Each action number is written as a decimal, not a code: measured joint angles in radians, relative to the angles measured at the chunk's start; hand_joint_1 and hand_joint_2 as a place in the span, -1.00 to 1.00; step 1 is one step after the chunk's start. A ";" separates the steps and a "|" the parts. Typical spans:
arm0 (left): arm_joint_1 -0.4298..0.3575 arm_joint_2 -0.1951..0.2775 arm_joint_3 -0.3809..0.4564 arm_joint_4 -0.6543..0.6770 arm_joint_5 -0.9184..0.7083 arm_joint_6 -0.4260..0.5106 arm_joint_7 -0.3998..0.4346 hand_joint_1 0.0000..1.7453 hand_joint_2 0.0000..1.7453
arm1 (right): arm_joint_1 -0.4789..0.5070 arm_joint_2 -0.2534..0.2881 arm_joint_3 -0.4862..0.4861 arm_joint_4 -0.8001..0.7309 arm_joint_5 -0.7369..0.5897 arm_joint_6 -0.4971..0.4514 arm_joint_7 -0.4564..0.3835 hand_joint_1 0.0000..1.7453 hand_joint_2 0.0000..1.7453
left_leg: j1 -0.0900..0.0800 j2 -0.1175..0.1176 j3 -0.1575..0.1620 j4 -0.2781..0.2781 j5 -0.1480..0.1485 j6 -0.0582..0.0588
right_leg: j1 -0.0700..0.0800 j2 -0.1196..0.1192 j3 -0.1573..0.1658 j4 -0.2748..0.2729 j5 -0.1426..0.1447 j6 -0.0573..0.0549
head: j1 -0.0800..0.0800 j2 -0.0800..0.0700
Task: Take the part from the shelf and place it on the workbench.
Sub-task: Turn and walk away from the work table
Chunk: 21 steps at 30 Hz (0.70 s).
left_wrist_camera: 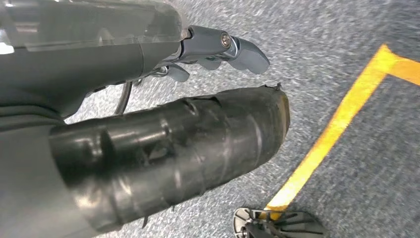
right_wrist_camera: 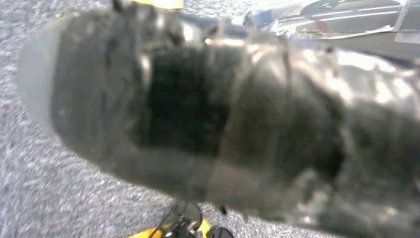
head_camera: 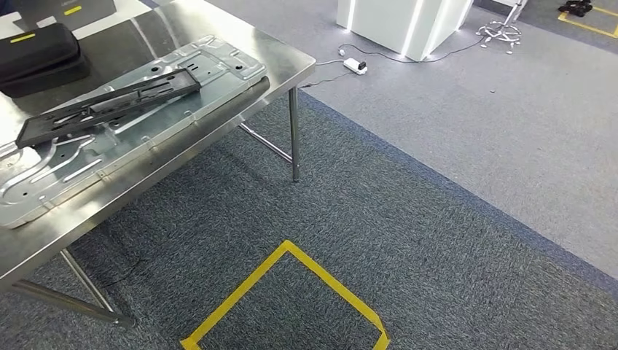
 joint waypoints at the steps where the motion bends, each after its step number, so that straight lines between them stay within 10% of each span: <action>1: -0.001 0.000 0.000 0.000 0.000 0.000 0.000 -1.00 -1.00 | -0.001 0.000 0.000 0.000 0.000 0.000 0.000 -1.00 -1.00 | -0.002 0.010 0.003 0.001 -0.004 -0.005 | 0.005 -0.017 0.035 -0.065 0.020 -0.007 | 0.000 0.000; 5: -0.005 -0.001 0.000 0.000 0.001 -0.001 0.001 -1.00 -1.00 | -0.001 0.000 0.000 0.000 0.007 -0.002 0.001 -1.00 -1.00 | -0.007 0.045 0.014 -0.002 -0.014 -0.025 | 0.016 -0.016 0.064 -0.128 0.027 -0.030 | -0.001 0.000; 8: -0.006 -0.001 0.001 0.000 0.005 -0.001 0.003 -1.00 -1.00 | 0.001 0.002 0.000 0.001 0.016 -0.002 0.003 -1.00 -1.00 | -0.003 -0.008 -0.005 0.059 -0.060 -0.039 | 0.007 0.012 0.073 -0.146 0.038 -0.047 | -0.002 0.000; 12: 0.003 -0.001 0.002 0.000 0.003 0.000 0.008 -1.00 -1.00 | 0.000 0.008 0.000 0.002 0.034 0.000 0.012 -1.00 -1.00 | 0.002 -0.065 -0.116 0.278 -0.142 -0.046 | 0.009 0.058 0.072 -0.146 0.039 -0.054 | -0.003 0.000; 16: 0.008 -0.001 0.002 0.000 -0.009 0.000 0.012 -1.00 -1.00 | 0.001 0.023 0.008 0.008 0.058 0.012 0.021 -1.00 -1.00 | 0.009 -0.108 -0.047 0.091 -0.017 -0.047 | 0.007 0.113 0.070 -0.127 0.030 -0.043 | -0.002 0.000; 18: 0.008 -0.002 0.001 0.000 -0.012 0.000 0.011 -1.00 -1.00 | 0.000 0.030 0.014 0.011 0.067 0.022 0.021 -1.00 -1.00 | 0.011 -0.141 -0.022 0.027 -0.002 -0.042 | 0.007 0.134 0.061 -0.118 0.028 -0.031 | -0.002 0.000; 21: 0.003 -0.003 0.001 0.000 -0.012 0.000 0.007 -1.00 -1.00 | 0.004 0.037 0.022 0.015 0.076 0.035 0.019 -1.00 -1.00 | 0.007 -0.120 -0.017 0.017 0.001 -0.023 | 0.002 0.152 0.051 -0.115 0.030 -0.012 | -0.002 0.000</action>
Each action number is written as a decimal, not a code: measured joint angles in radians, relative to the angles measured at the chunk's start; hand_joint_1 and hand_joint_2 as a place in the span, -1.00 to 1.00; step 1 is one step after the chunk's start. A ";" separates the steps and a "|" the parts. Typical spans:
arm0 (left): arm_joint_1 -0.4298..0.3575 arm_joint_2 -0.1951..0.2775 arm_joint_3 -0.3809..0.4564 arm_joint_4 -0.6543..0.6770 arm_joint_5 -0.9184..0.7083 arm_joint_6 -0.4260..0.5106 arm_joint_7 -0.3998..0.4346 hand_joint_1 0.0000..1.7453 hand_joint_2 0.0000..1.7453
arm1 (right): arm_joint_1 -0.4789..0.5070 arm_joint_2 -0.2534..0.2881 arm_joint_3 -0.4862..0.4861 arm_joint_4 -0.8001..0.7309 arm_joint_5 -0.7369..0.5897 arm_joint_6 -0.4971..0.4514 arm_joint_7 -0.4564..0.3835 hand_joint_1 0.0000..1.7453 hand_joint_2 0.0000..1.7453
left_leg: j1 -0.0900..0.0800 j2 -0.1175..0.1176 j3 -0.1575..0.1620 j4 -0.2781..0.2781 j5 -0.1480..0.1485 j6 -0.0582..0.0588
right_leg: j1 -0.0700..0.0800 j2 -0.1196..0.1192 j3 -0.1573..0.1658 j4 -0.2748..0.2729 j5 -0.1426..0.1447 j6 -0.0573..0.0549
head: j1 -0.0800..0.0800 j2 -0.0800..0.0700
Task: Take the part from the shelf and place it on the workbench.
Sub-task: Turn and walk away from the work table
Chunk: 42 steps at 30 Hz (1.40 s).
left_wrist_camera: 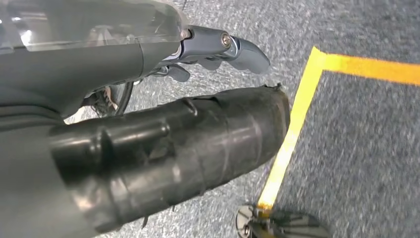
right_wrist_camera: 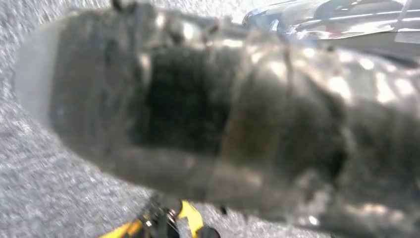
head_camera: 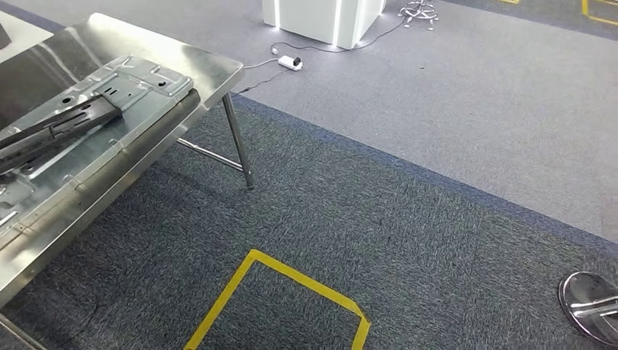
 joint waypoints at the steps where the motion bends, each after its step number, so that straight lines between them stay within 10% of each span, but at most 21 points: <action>1: -0.001 0.000 0.000 0.000 0.000 0.000 -0.002 -1.00 -1.00 | 0.000 0.002 0.002 0.001 0.004 0.003 0.000 -1.00 -1.00 | 0.000 0.012 0.003 -0.005 0.004 0.008 | 0.000 -0.017 -0.008 0.015 -0.010 0.004 | 0.001 0.000; 4: 0.001 -0.001 0.000 0.000 0.000 0.000 -0.008 -1.00 -1.00 | -0.005 0.003 0.009 0.005 0.013 0.011 -0.001 -1.00 -1.00 | -0.003 0.051 0.004 -0.014 0.009 0.022 | 0.002 -0.102 -0.082 0.169 -0.094 0.012 | 0.002 0.000; 7: 0.003 -0.002 0.000 0.000 0.001 0.000 -0.009 -1.00 -1.00 | -0.006 0.004 0.017 0.007 0.019 0.018 -0.001 -1.00 -1.00 | -0.008 0.093 0.005 -0.013 0.004 0.024 | -0.002 -0.123 -0.128 0.266 -0.115 0.015 | 0.002 0.000; 12: 0.000 -0.004 0.000 0.000 0.001 0.000 -0.008 -1.00 -1.00 | -0.007 0.004 0.024 0.009 0.027 0.019 0.000 -1.00 -1.00 | -0.014 0.143 0.021 -0.012 -0.010 0.010 | 0.020 -0.207 0.014 0.001 -0.008 -0.016 | 0.002 0.000; 15: -0.006 -0.006 0.000 0.000 0.000 0.000 -0.004 -1.00 -1.00 | -0.008 0.003 0.025 0.010 0.028 0.018 0.001 -1.00 -1.00 | -0.015 0.163 0.029 -0.012 -0.018 -0.003 | 0.023 -0.184 0.015 -0.016 -0.006 -0.027 | 0.001 0.000; 19: -0.004 -0.007 0.000 0.000 0.000 0.000 -0.004 -1.00 -1.00 | -0.010 0.003 0.027 0.010 0.030 0.017 0.002 -1.00 -1.00 | -0.010 0.065 -0.035 0.139 -0.110 -0.017 | 0.012 -0.140 0.023 -0.033 0.005 -0.043 | 0.001 0.000; 21: 0.000 -0.007 0.000 0.000 0.000 -0.001 -0.002 -1.00 -1.00 | -0.010 0.003 0.028 0.011 0.031 0.017 0.005 -1.00 -1.00 | -0.008 0.055 -0.092 0.252 -0.149 -0.020 | 0.013 -0.113 0.022 -0.031 0.005 -0.046 | 0.000 0.000; 23: 0.003 -0.007 0.000 0.000 0.001 -0.003 -0.002 -1.00 -1.00 | -0.009 0.003 0.028 0.013 0.034 0.016 0.010 -1.00 -1.00 | -0.005 0.053 -0.097 0.243 -0.111 -0.023 | 0.010 -0.082 0.023 -0.026 0.003 -0.044 | 0.000 0.000; 26: 0.003 -0.007 0.000 0.000 0.002 -0.006 -0.007 -1.00 -1.00 | -0.010 0.003 0.029 0.014 0.039 0.018 0.012 -1.00 -1.00 | 0.005 -0.003 -0.027 0.065 -0.014 -0.025 | 0.006 -0.040 0.017 -0.005 -0.007 -0.029 | 0.001 0.000; 28: 0.002 -0.007 0.000 0.000 0.002 -0.008 -0.012 -1.00 -1.00 | -0.011 0.003 0.031 0.014 0.042 0.019 0.010 -1.00 -1.00 | 0.005 -0.036 -0.013 0.020 -0.008 -0.019 | 0.004 -0.019 0.005 0.005 -0.008 -0.015 | 0.001 0.000; 30: -0.003 -0.008 0.001 0.000 0.004 -0.008 -0.014 -1.00 -1.00 | -0.008 0.003 0.032 0.014 0.045 0.020 0.007 -1.00 -1.00 | 0.002 -0.019 -0.011 0.014 -0.004 -0.005 | 0.000 -0.003 -0.003 0.004 -0.003 -0.002 | 0.001 0.000; 34: -0.003 -0.008 0.001 0.000 0.004 -0.009 -0.013 -1.00 -1.00 | -0.009 0.004 0.034 0.017 0.050 0.019 0.011 -1.00 -1.00 | -0.001 0.034 -0.006 -0.002 0.006 0.019 | 0.003 -0.096 -0.068 0.135 -0.077 0.013 | 0.002 0.000; 37: 0.002 -0.008 0.001 0.000 0.002 -0.009 -0.008 -1.00 -1.00 | -0.010 0.004 0.036 0.020 0.054 0.019 0.015 -1.00 -1.00 | -0.008 0.077 -0.006 -0.001 0.002 0.024 | 0.001 -0.120 -0.136 0.273 -0.122 0.016 | 0.002 0.000; 42: -0.001 -0.008 0.001 0.000 0.001 -0.009 -0.007 -1.00 -1.00 | -0.008 0.004 0.037 0.022 0.059 0.018 0.017 -1.00 -1.00 | -0.015 0.128 0.008 -0.001 -0.009 0.016 | 0.018 -0.189 -0.003 0.025 -0.008 -0.010 | 0.002 0.000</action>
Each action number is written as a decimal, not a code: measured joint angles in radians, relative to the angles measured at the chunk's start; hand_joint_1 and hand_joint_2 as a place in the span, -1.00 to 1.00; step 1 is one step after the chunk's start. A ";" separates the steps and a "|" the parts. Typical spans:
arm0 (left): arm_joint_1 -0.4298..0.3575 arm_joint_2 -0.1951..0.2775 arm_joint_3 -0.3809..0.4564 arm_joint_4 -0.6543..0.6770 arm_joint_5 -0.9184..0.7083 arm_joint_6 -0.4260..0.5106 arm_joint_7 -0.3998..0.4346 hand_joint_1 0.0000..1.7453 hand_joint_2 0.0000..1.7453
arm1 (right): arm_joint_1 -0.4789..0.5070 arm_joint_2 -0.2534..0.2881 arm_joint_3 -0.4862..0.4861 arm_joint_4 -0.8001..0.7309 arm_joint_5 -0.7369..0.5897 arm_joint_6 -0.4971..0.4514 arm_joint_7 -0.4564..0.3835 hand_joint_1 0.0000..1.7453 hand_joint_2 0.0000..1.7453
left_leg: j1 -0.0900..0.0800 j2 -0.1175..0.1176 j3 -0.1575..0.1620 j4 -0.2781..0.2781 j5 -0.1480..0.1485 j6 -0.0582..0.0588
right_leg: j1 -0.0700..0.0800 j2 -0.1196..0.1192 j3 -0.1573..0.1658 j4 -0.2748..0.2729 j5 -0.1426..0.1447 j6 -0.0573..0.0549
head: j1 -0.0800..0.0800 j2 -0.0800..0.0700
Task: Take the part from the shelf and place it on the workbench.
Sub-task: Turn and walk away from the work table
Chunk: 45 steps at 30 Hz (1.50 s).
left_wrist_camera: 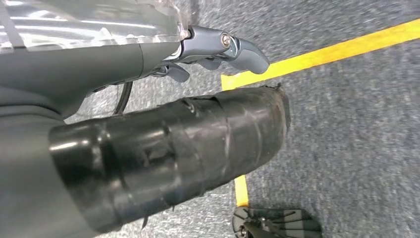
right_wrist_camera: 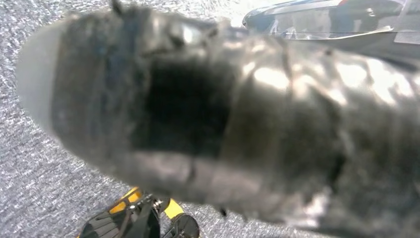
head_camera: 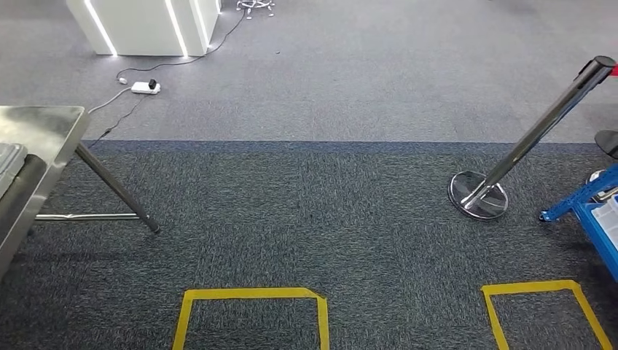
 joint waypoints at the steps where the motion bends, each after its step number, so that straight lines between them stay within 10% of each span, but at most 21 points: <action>1: -0.001 0.000 0.000 0.000 0.000 0.000 0.000 -1.00 -1.00 | -0.002 0.000 0.000 0.000 0.001 0.000 0.000 -1.00 -1.00 | -0.001 0.009 0.002 0.000 -0.002 -0.004 | 0.006 -0.011 0.009 -0.022 0.000 -0.006 | 0.000 0.000; 5: -0.007 -0.002 0.000 0.000 0.001 0.000 -0.002 -1.00 -1.00 | -0.001 0.000 0.001 0.000 0.004 0.001 -0.001 -1.00 -1.00 | -0.001 0.008 0.006 0.017 -0.023 -0.022 | 0.004 0.026 0.020 -0.046 0.009 -0.024 | 0.000 0.000; 10: -0.002 -0.001 0.002 0.000 0.003 -0.005 -0.006 -1.00 -1.00 | -0.004 0.001 0.002 0.001 0.006 0.003 -0.003 -1.00 -1.00 | 0.008 -0.073 -0.117 0.269 -0.130 -0.037 | -0.004 0.083 0.024 -0.055 0.016 -0.036 | -0.002 0.000; 14: 0.001 -0.001 0.002 0.000 0.005 -0.007 -0.006 -1.00 -1.00 | -0.004 0.001 0.002 0.002 0.008 0.002 0.000 -1.00 -1.00 | 0.016 -0.112 -0.052 0.090 -0.009 -0.043 | -0.009 0.138 0.020 -0.032 0.007 -0.023 | -0.002 0.000; 18: -0.003 -0.001 0.003 0.000 0.006 -0.008 -0.009 -1.00 -1.00 | -0.003 0.001 0.003 0.003 0.008 0.003 0.000 -1.00 -1.00 | 0.016 -0.133 -0.025 0.016 0.009 -0.023 | -0.012 0.173 0.003 -0.022 0.006 0.002 | -0.001 0.000; 23: -0.003 -0.001 0.004 0.000 0.006 -0.009 -0.015 -1.00 -1.00 | -0.004 0.000 0.004 0.004 0.012 0.006 0.000 -1.00 -1.00 | 0.015 -0.077 -0.021 0.001 0.020 0.004 | -0.013 0.080 -0.077 0.142 -0.087 0.024 | 0.001 0.000; 26: -0.002 0.000 0.004 0.000 0.006 -0.009 -0.017 -1.00 -1.00 | -0.005 0.000 0.004 0.006 0.015 0.007 0.000 -1.00 -1.00 | 0.012 -0.037 -0.021 0.001 0.015 0.005 | -0.017 0.068 -0.130 0.249 -0.112 0.029 | 0.000 0.000; 30: -0.003 0.000 0.004 0.000 0.003 -0.012 -0.018 -1.00 -1.00 | -0.005 0.000 0.005 0.008 0.019 0.006 0.002 -1.00 -1.00 | 0.009 0.002 -0.006 0.001 0.003 -0.005 | -0.007 0.009 -0.009 0.018 -0.006 0.011 | 0.000 0.000; 34: -0.009 0.000 0.004 0.000 0.000 -0.016 -0.018 -1.00 -1.00 | -0.006 -0.001 0.005 0.008 0.021 0.005 0.003 -1.00 -1.00 | 0.008 0.030 0.009 -0.002 -0.008 -0.025 | 0.003 0.014 0.013 -0.034 0.000 -0.009 | 0.000 0.000; 36: -0.011 -0.001 0.004 0.000 0.000 -0.018 -0.020 -1.00 -1.00 | -0.006 -0.001 0.005 0.008 0.021 0.005 0.003 -1.00 -1.00 | 0.010 -0.008 -0.001 0.033 -0.035 -0.035 | -0.005 0.035 0.022 -0.047 0.007 -0.021 | 0.000 0.000; 40: -0.005 0.001 0.005 0.000 0.003 -0.023 -0.025 -1.00 -1.00 | -0.010 -0.001 0.005 0.008 0.022 0.008 0.002 -1.00 -1.00 | 0.011 -0.073 -0.119 0.265 -0.134 -0.043 | -0.008 0.083 0.026 -0.050 0.008 -0.033 | -0.002 0.000; 42: -0.003 0.002 0.005 0.000 0.004 -0.024 -0.029 -1.00 -1.00 | -0.009 -0.001 0.005 0.008 0.023 0.012 0.001 -1.00 -1.00 | 0.011 -0.076 -0.130 0.259 -0.096 -0.044 | -0.008 0.113 0.028 -0.046 0.005 -0.032 | -0.002 0.000; 45: -0.002 0.003 0.006 0.000 0.006 -0.026 -0.036 -1.00 -1.00 | -0.010 -0.001 0.005 0.008 0.023 0.018 -0.001 -1.00 -1.00 | 0.015 -0.131 -0.058 0.070 0.008 -0.038 | -0.010 0.154 0.026 -0.031 -0.004 -0.021 | -0.001 0.000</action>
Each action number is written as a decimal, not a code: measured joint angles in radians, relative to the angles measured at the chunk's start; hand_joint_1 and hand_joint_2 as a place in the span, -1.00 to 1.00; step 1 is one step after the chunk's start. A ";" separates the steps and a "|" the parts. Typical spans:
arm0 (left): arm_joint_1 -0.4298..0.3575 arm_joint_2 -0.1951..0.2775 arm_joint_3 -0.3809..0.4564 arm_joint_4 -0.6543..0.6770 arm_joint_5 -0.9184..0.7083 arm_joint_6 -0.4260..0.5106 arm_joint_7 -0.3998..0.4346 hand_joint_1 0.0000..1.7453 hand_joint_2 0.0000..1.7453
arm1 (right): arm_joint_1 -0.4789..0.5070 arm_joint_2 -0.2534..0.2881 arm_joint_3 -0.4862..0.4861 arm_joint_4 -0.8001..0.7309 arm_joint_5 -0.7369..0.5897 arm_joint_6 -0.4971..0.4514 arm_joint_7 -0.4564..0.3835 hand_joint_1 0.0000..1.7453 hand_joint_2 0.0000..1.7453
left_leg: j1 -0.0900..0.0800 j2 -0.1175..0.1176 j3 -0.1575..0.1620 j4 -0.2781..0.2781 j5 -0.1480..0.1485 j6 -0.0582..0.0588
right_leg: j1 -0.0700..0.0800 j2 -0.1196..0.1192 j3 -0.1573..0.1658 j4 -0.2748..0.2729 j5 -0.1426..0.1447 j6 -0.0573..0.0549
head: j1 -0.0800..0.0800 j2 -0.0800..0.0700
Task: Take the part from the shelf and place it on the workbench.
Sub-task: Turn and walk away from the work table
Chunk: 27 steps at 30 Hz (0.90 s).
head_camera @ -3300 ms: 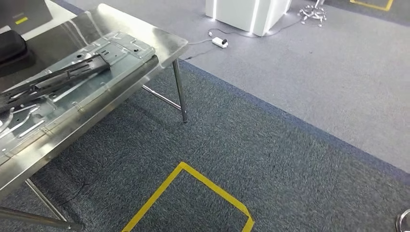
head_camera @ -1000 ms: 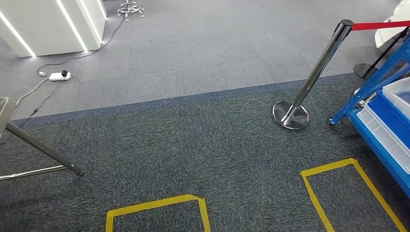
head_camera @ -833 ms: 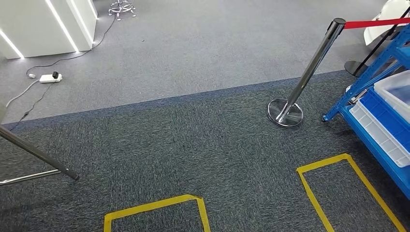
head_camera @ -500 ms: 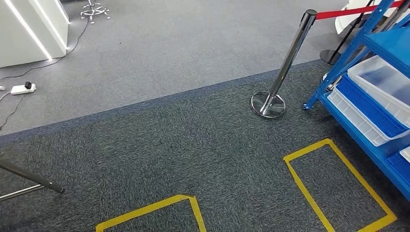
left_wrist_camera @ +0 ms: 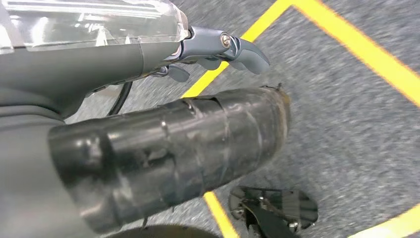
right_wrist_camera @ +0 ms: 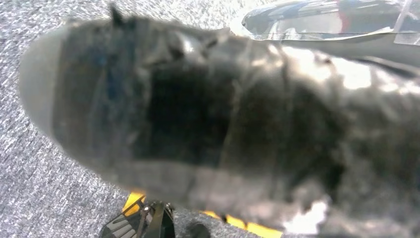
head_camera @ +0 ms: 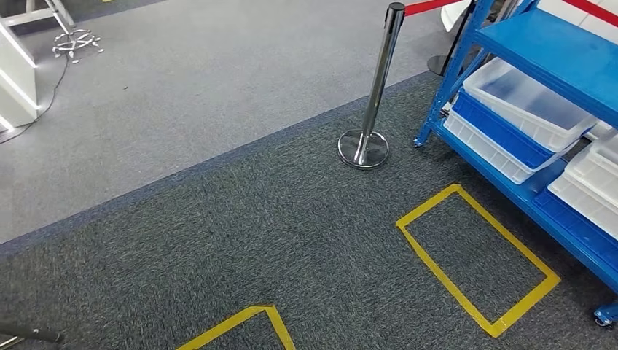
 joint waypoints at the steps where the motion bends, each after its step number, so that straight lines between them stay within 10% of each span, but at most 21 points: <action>1: 0.000 0.000 0.000 0.000 0.000 -0.001 -0.001 -1.00 -1.00 | -0.001 0.000 0.000 0.000 0.001 0.001 -0.001 -1.00 -1.00 | 0.001 -0.020 0.015 -0.038 0.011 0.003 | -0.001 0.010 -0.004 0.004 -0.002 0.005 | 0.000 0.000; 5: -0.006 0.001 0.001 0.000 0.000 -0.003 -0.004 -1.00 -1.00 | 0.003 -0.003 0.001 0.000 0.003 0.000 -0.002 -1.00 -1.00 | 0.003 -0.002 0.027 -0.065 0.015 0.026 | -0.002 0.032 -0.017 0.009 -0.003 0.029 | 0.000 0.000; 9: -0.003 0.001 0.001 0.000 0.000 -0.004 -0.006 -1.00 -1.00 | -0.001 -0.005 0.004 0.001 0.003 0.000 -0.002 -1.00 -1.00 | 0.003 0.053 0.036 -0.080 0.017 0.044 | -0.003 -0.071 -0.109 0.192 -0.099 0.046 | 0.005 0.000; 11: -0.001 0.001 0.001 0.000 0.000 -0.005 -0.006 -1.00 -1.00 | -0.001 -0.006 0.005 0.001 0.004 0.001 -0.001 -1.00 -1.00 | 0.002 0.082 0.038 -0.080 0.012 0.044 | -0.008 -0.085 -0.152 0.270 -0.115 0.051 | 0.004 0.000; 15: -0.004 0.001 0.002 0.000 0.000 -0.007 -0.007 -1.00 -1.00 | 0.002 -0.007 0.005 0.001 0.007 0.002 0.002 -1.00 -1.00 | 0.000 0.125 0.057 -0.079 -0.003 0.032 | -0.006 -0.134 -0.047 0.066 -0.004 0.044 | 0.004 0.000; 17: -0.006 0.001 0.002 0.000 0.000 -0.007 -0.008 -1.00 -1.00 | 0.000 -0.008 0.005 0.001 0.008 0.003 0.002 -1.00 -1.00 | -0.003 0.141 0.065 -0.080 -0.011 0.021 | 0.003 -0.156 -0.015 0.001 0.009 0.031 | 0.004 0.000; 21: -0.013 0.000 0.002 0.000 0.000 -0.012 -0.011 -1.00 -1.00 | 0.000 -0.010 0.005 0.001 0.010 0.002 0.002 -1.00 -1.00 | -0.001 0.136 0.075 -0.065 -0.033 -0.001 | 0.002 -0.120 -0.008 -0.013 0.011 0.006 | 0.004 0.000; 25: -0.007 0.001 0.002 0.000 0.000 -0.020 -0.024 -1.00 -1.00 | -0.002 -0.009 0.006 0.001 0.016 0.003 0.002 -1.00 -1.00 | 0.001 0.061 -0.038 0.165 -0.141 -0.007 | 0.000 -0.079 -0.002 -0.018 0.013 -0.011 | 0.002 0.000; 27: -0.004 0.001 0.003 0.000 0.000 -0.026 -0.031 -1.00 -1.00 | -0.001 -0.009 0.006 0.002 0.018 0.003 0.003 -1.00 -1.00 | 0.001 0.057 -0.071 0.205 -0.124 -0.006 | 0.002 -0.050 0.000 -0.015 0.011 -0.012 | 0.002 0.000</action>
